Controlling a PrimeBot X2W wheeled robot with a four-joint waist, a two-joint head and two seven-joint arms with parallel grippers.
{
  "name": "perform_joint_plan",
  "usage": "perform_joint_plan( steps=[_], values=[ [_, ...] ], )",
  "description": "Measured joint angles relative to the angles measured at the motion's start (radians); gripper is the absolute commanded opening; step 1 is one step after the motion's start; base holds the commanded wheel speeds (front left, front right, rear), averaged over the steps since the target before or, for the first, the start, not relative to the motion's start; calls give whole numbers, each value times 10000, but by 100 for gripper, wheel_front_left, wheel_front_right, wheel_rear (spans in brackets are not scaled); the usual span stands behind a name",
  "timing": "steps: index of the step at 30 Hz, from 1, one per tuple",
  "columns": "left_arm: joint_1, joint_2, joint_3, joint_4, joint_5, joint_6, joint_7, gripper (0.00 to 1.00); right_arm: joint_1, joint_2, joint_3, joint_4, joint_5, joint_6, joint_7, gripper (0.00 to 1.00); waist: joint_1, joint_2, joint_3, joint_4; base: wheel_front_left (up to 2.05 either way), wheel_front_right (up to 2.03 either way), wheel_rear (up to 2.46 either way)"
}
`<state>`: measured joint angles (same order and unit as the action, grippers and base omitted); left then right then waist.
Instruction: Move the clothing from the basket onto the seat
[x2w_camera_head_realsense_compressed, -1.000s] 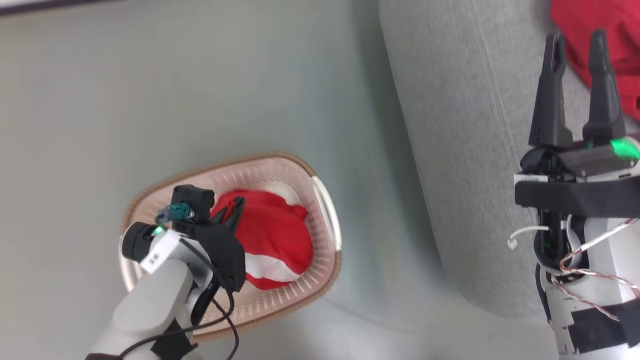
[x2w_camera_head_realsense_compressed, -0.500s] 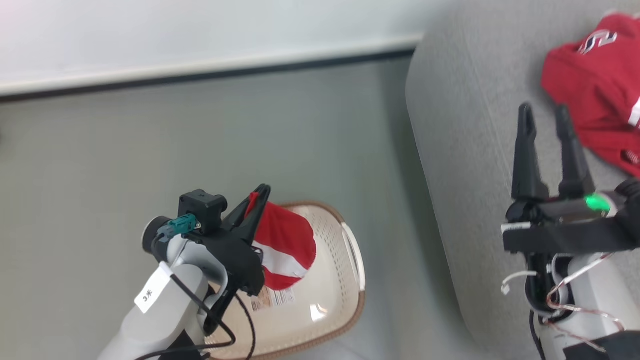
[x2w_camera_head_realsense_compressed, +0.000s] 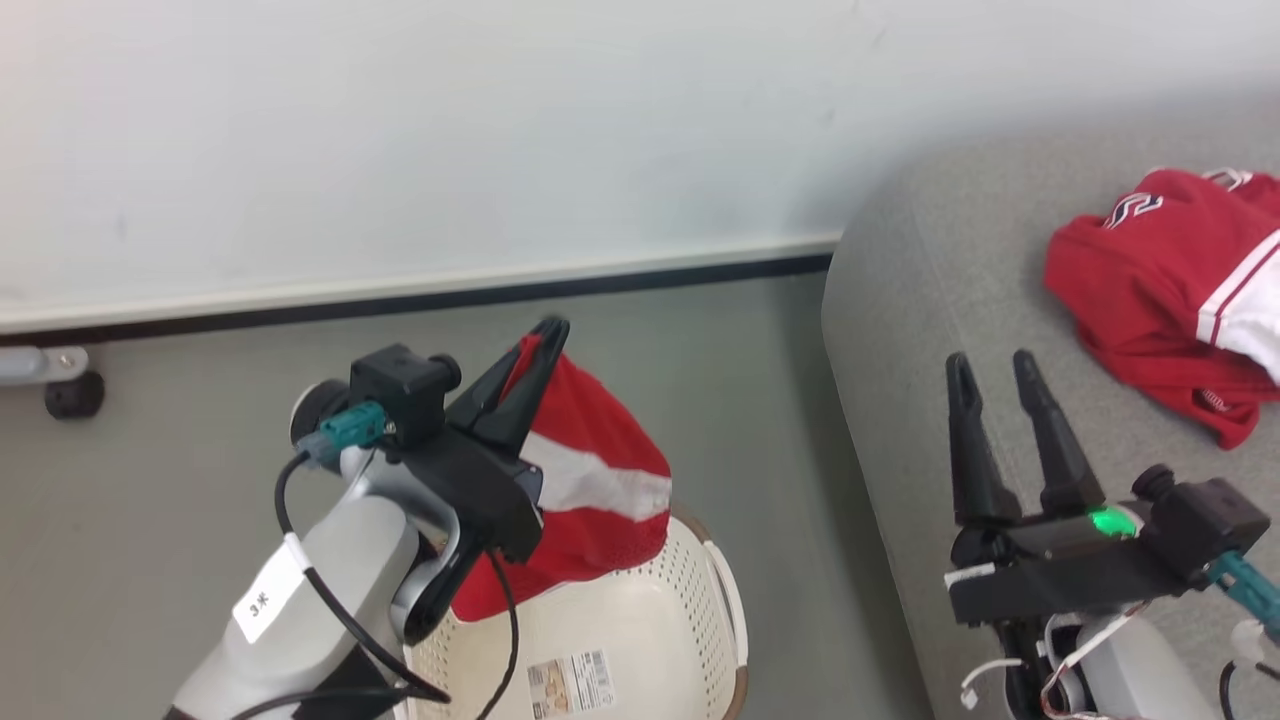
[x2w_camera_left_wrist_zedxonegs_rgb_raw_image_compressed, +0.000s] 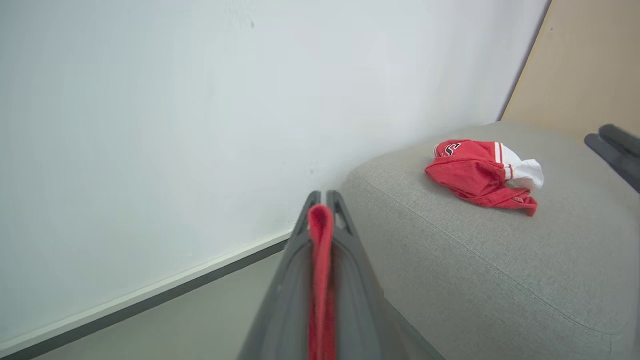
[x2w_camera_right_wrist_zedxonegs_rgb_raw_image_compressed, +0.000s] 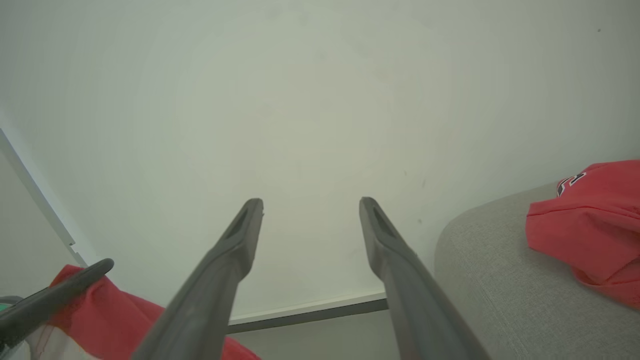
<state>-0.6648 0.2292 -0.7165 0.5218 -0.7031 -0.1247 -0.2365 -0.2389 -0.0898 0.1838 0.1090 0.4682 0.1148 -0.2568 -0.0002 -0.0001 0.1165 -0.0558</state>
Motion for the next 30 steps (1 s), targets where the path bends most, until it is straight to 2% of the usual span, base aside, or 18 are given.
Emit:
perform_joint_plan(
  steps=[18, 23, 30],
  values=[
    [-914, 127, 128, -901, 111, 17, 165, 0, 215, 36, 1235, 13, 84, 58, 2, 100, 2, 2, -580, -91, 0, 0, 0],
    [-1042, 98, 128, -991, 105, 31, 339, 0, -19, 33, 2395, 63, 67, 86, 201, 100, 2, 2, -589, -119, 0, 0, 0],
    [-1608, -364, -23, -1051, 105, 27, 589, 0, -365, -222, 3925, 685, -453, 88, 640, 100, 1, 2, -585, 85, 0, 0, 0]
  ],
)
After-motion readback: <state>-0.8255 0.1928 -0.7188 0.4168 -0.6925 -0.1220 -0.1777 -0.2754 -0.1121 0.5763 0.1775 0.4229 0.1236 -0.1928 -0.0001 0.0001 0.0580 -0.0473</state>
